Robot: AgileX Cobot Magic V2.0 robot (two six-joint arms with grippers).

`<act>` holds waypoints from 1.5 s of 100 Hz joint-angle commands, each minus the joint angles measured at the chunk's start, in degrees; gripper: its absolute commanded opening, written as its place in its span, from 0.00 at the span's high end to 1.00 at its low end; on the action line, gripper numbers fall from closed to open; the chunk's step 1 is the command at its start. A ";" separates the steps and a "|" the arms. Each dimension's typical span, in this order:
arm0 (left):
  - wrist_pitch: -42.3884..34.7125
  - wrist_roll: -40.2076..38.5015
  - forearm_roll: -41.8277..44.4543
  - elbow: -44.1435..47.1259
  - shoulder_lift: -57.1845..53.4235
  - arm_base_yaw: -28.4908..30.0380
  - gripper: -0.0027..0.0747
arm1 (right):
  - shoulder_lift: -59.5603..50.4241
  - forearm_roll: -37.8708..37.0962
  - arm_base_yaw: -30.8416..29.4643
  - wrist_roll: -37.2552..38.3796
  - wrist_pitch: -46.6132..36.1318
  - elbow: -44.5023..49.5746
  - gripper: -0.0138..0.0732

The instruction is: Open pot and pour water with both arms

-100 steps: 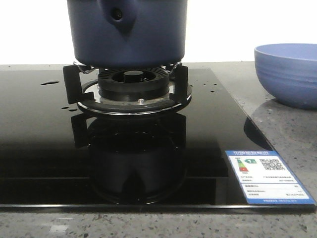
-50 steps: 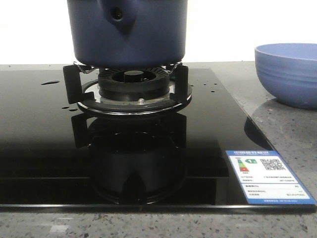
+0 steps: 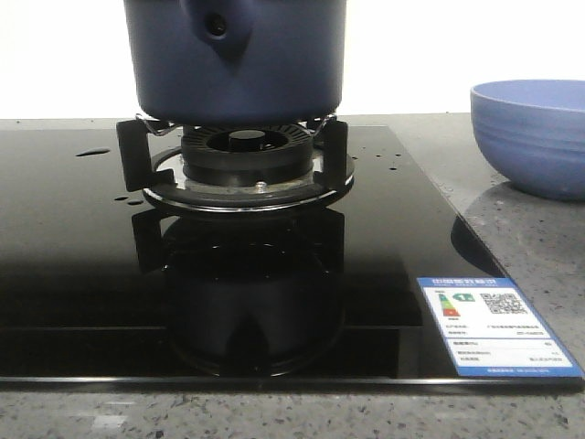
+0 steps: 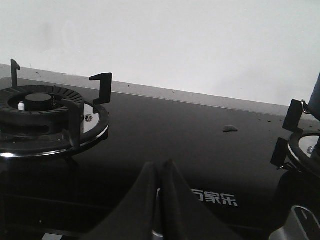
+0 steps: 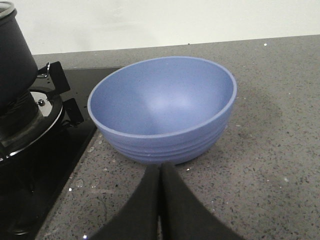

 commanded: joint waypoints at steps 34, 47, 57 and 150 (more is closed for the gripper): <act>-3.88 -0.14 -0.42 1.88 -1.55 0.10 0.99 | -4.70 -47.32 0.17 47.17 -17.81 2.13 0.92; -3.88 -0.14 -0.42 1.88 -1.55 0.10 0.99 | -10.88 -48.80 1.27 48.03 -24.69 8.55 0.92; -3.88 -0.14 -0.42 1.88 -1.55 0.10 0.99 | -15.70 -49.12 2.45 48.53 -23.33 13.04 0.92; -3.88 -0.14 -0.42 1.88 -1.55 0.10 0.99 | -21.65 -49.96 3.09 48.62 -17.25 16.76 0.92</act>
